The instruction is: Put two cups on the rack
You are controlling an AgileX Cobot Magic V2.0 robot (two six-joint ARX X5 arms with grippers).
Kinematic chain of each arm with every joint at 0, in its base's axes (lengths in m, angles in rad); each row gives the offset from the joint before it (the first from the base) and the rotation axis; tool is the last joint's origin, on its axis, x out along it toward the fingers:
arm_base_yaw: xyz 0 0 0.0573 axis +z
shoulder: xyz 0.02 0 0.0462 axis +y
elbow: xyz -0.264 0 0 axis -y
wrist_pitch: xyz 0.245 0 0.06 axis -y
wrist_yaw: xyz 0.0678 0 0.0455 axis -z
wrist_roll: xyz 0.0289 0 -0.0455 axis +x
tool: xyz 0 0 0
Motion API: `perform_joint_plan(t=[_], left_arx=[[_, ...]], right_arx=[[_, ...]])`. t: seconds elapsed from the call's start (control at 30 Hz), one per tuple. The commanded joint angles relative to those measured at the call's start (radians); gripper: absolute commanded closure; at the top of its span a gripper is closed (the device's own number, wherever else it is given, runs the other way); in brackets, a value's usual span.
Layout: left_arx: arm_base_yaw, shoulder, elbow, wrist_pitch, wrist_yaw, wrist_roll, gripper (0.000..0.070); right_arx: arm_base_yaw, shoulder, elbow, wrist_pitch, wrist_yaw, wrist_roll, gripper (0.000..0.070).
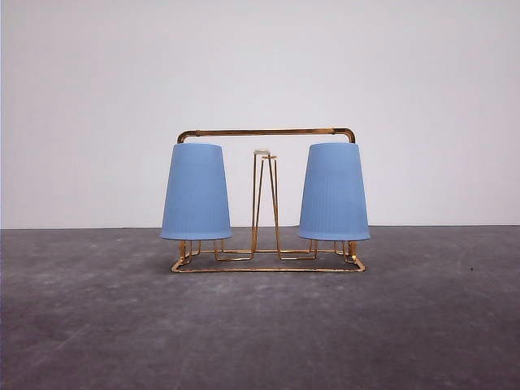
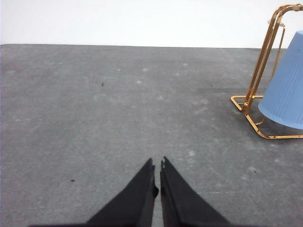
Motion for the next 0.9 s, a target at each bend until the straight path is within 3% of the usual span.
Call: perform_joint_plan(t=[0.0,0.87], left_arx=[[0.001,-0.001,-0.015,-0.005,-0.001,-0.003,0.07],[0.001,-0.001,-0.015,-0.005,-0.001,-0.003,0.07]], right_arx=[[-0.002,0.001,-0.003,0.013,-0.001,0.01,0.0657],[-0.002,0.001,-0.003,0.013,-0.001,0.01,0.0657]])
